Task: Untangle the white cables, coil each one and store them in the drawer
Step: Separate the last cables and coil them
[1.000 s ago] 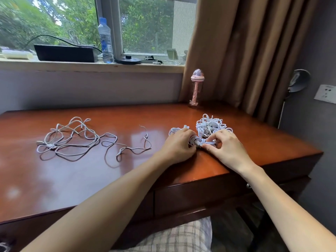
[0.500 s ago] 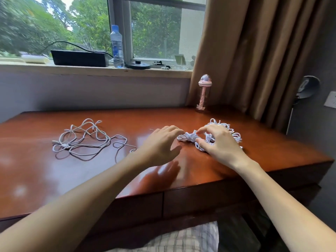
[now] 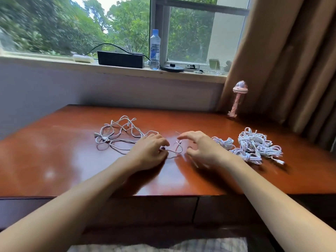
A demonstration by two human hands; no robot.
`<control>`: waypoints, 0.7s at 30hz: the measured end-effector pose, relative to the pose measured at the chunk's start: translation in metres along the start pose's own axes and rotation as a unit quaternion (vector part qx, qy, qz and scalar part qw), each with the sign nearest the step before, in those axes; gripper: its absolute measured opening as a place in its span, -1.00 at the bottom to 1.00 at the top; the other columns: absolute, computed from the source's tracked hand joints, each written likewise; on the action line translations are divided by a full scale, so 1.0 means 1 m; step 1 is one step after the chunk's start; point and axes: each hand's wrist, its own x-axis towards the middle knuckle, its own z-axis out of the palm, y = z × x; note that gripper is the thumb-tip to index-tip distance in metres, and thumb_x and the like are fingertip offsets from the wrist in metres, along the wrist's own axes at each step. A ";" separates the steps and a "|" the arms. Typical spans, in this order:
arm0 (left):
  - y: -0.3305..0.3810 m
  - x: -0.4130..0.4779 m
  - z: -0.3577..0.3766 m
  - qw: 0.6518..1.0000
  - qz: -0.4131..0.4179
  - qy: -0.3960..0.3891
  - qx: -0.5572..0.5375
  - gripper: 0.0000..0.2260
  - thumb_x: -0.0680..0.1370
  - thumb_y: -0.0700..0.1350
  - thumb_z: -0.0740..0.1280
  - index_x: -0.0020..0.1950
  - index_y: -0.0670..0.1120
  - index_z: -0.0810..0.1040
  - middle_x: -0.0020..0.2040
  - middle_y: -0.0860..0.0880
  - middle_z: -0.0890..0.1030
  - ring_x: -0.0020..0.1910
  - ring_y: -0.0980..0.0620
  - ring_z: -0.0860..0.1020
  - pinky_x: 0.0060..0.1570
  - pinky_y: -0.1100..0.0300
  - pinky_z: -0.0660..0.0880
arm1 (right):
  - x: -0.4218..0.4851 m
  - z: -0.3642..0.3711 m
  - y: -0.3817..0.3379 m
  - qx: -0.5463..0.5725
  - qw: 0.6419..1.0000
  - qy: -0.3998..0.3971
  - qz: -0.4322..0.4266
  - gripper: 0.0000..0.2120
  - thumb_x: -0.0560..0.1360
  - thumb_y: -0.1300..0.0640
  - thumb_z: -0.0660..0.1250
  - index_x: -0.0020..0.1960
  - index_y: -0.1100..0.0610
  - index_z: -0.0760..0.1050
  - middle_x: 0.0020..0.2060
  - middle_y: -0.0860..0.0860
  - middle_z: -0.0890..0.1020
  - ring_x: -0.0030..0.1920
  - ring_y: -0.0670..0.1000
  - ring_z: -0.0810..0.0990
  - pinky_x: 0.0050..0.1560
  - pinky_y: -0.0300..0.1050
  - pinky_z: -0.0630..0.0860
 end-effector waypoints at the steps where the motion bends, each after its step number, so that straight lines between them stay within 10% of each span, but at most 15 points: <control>1: -0.003 -0.001 -0.001 1.000 -0.003 0.003 -0.003 -0.80 0.58 -0.03 0.32 0.17 0.01 0.64 0.12 0.01 0.61 0.20 -0.06 0.52 0.19 0.00 0.45 | 0.006 0.005 -0.001 -0.005 1.000 -0.016 -0.012 -0.50 0.47 0.30 0.33 0.37 0.00 0.53 0.33 -0.11 0.54 0.37 -0.10 0.36 0.46 -0.25 0.22; 7: -0.013 -0.002 -0.004 0.999 -0.046 0.016 0.011 -0.85 0.62 0.03 0.27 0.05 0.05 0.61 0.06 0.05 0.55 0.13 -0.02 0.53 0.01 0.05 0.49 | 0.033 0.022 -0.006 -0.008 0.996 -0.049 -0.068 -0.91 0.55 0.08 0.43 0.04 0.02 0.66 0.22 -0.04 0.59 0.27 -0.02 0.46 0.37 -0.11 0.35; 21: -0.081 -0.004 -0.018 0.972 -0.223 0.024 0.068 -0.71 0.61 0.22 0.20 0.07 0.09 0.59 0.13 -0.01 0.52 0.21 -0.08 0.54 0.09 -0.01 0.45 | 0.082 0.063 -0.033 0.014 0.999 0.013 -0.035 -0.82 0.58 -0.09 0.30 0.13 -0.11 0.59 -0.02 -0.08 0.49 0.06 0.04 0.54 0.21 0.01 0.46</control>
